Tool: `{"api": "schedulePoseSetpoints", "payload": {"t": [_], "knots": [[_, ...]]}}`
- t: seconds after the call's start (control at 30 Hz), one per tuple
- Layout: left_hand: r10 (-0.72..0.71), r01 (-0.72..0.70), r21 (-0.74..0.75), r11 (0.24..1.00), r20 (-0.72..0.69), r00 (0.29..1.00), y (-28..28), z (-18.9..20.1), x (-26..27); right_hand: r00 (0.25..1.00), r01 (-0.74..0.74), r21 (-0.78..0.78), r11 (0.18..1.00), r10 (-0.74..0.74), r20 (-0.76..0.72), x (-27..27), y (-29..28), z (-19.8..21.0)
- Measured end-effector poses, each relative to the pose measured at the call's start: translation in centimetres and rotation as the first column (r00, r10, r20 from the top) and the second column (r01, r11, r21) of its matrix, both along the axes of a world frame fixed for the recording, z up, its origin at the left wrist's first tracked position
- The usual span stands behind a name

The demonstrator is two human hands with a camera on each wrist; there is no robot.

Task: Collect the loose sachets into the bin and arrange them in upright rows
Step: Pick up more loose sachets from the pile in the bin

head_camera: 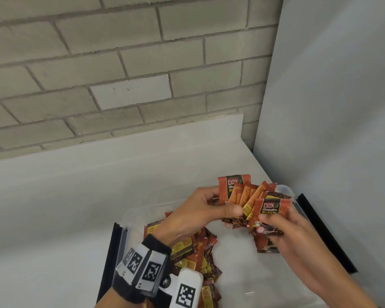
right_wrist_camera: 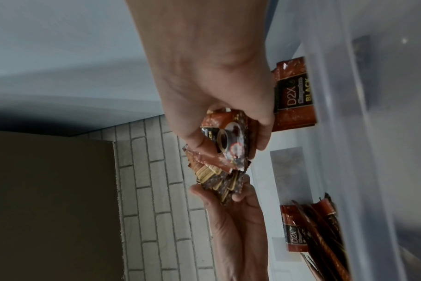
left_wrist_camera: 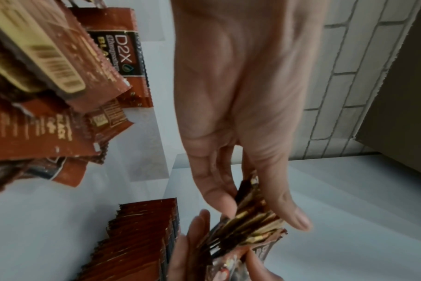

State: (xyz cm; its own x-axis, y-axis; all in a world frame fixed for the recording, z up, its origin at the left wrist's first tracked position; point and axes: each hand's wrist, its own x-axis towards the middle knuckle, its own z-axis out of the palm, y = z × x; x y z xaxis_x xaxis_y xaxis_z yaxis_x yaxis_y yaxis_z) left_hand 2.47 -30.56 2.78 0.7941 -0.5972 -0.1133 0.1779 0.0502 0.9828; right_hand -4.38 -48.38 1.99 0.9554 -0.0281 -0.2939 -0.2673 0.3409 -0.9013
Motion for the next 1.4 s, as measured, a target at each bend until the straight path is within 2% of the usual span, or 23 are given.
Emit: {"api": "schedulePoseSetpoints", "payload": {"t": [0.33, 0.5, 0.63, 0.7, 0.77, 0.83, 0.9, 0.93, 1.0, 1.1, 1.2, 1.3, 1.4], "knots": [[-0.077, 0.075, 0.049, 0.996, 0.038, 0.996, 0.0, 0.1, 0.5, 0.997, -0.072, -0.008, 0.997, 0.073, 0.038, -0.4, 0.4, 0.4], [-0.107, 0.054, 0.230, 0.972, 0.223, 0.969, -0.1, 1.3, 0.6, 0.996, -0.022, -0.050, 0.998, 0.026, 0.084, -0.6, 0.1, 0.0], [-0.227, 0.059, 0.436, 0.898, 0.344, 0.911, -0.3, 3.0, 0.8, 0.991, 0.050, -0.108, 0.993, -0.036, 0.130, -0.6, -0.1, -0.5], [-0.300, 0.054, 0.525, 0.850, 0.395, 0.868, -0.8, 3.6, 0.5, 0.986, 0.085, -0.146, 0.986, -0.063, 0.152, -0.6, -0.1, -0.2], [-0.310, 0.014, 0.519, 0.855, 0.488, 0.816, -1.6, 4.4, -0.4, 0.982, 0.116, -0.175, 0.978, -0.086, 0.170, -0.6, -0.1, 0.3], [-0.350, -0.050, 0.509, 0.859, 0.656, 0.669, -2.6, 4.6, -1.1, 0.977, 0.130, -0.221, 0.967, -0.086, 0.195, -0.5, 0.0, 0.8], [-0.460, -0.116, 0.584, 0.803, 0.732, 0.502, -3.5, 4.2, -1.4, 0.974, 0.130, -0.253, 0.959, -0.075, 0.215, -0.6, 0.1, 1.0], [-0.508, -0.148, 0.621, 0.769, 0.736, 0.448, -3.9, 3.8, -1.3, 0.973, 0.124, -0.267, 0.956, -0.064, 0.223, -0.6, 0.2, 1.0], [-0.540, -0.190, 0.645, 0.740, 0.739, 0.403, -4.5, 2.7, -1.1, 0.972, 0.114, -0.322, 0.940, -0.039, 0.231, -0.6, 0.4, 0.8], [-0.478, -0.163, 0.579, 0.799, 0.776, 0.411, -4.8, 1.2, -0.8, 0.973, 0.102, -0.450, 0.887, 0.005, 0.231, -0.6, 0.5, 0.7], [-0.398, -0.049, 0.474, 0.879, 0.787, 0.471, -4.6, 0.3, -0.5, 0.975, 0.023, -0.481, 0.877, 0.088, 0.206, -0.8, 0.1, 1.1], [-0.376, 0.058, 0.410, 0.910, 0.758, 0.533, -4.1, -0.1, -0.1, 0.974, -0.167, -0.306, 0.937, 0.204, 0.095, -1.1, -0.9, 1.9], [-0.355, 0.131, 0.339, 0.932, 0.772, 0.527, -3.7, -0.2, -0.1, 0.970, -0.238, -0.050, 0.970, 0.240, 0.032, -0.9, -2.1, 1.5]]}}
